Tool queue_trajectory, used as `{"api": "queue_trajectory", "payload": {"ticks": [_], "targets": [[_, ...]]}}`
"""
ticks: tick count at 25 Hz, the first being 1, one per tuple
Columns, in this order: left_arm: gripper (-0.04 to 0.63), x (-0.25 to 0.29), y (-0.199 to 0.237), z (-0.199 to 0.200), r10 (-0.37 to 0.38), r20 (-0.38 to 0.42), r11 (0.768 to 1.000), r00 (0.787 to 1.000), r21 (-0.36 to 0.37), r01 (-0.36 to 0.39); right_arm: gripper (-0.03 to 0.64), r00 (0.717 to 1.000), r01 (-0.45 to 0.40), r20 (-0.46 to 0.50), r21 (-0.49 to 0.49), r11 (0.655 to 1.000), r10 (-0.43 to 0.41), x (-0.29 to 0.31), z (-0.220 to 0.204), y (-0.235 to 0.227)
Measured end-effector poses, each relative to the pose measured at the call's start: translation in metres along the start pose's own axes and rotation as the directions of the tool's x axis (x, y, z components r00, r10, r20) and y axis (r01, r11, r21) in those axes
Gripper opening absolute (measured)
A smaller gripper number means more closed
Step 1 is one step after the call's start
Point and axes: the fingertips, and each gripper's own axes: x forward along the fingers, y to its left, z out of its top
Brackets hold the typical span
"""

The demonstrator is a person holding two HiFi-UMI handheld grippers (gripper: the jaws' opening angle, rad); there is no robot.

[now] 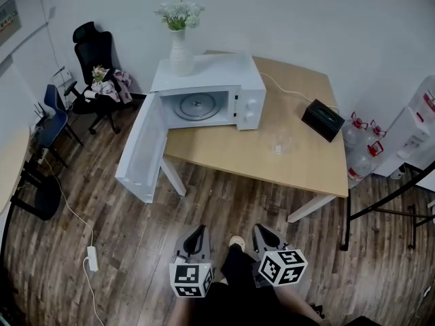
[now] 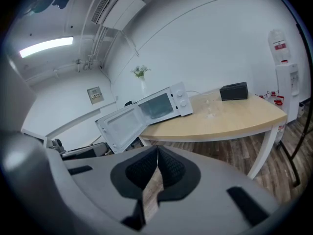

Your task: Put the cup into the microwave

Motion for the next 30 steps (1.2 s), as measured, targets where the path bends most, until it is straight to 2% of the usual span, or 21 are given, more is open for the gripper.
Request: {"api": "queue_trajectory", "payload": {"ticks": [16, 30], "targets": [[0.009, 0.075, 0.029, 0.015, 0.055, -0.031, 0.998, 0.998, -0.022, -0.056, -0.006, 0.999, -0.011, -0.029, 0.018, 1.000, 0.012, 0.080, 0.043, -0.034], [0.009, 0.147, 0.057, 0.042, 0.121, -0.018, 0.992, 0.992, -0.034, -0.122, -0.006, 0.994, -0.095, -0.061, 0.005, 0.995, 0.096, 0.161, 0.092, -0.051]]}}
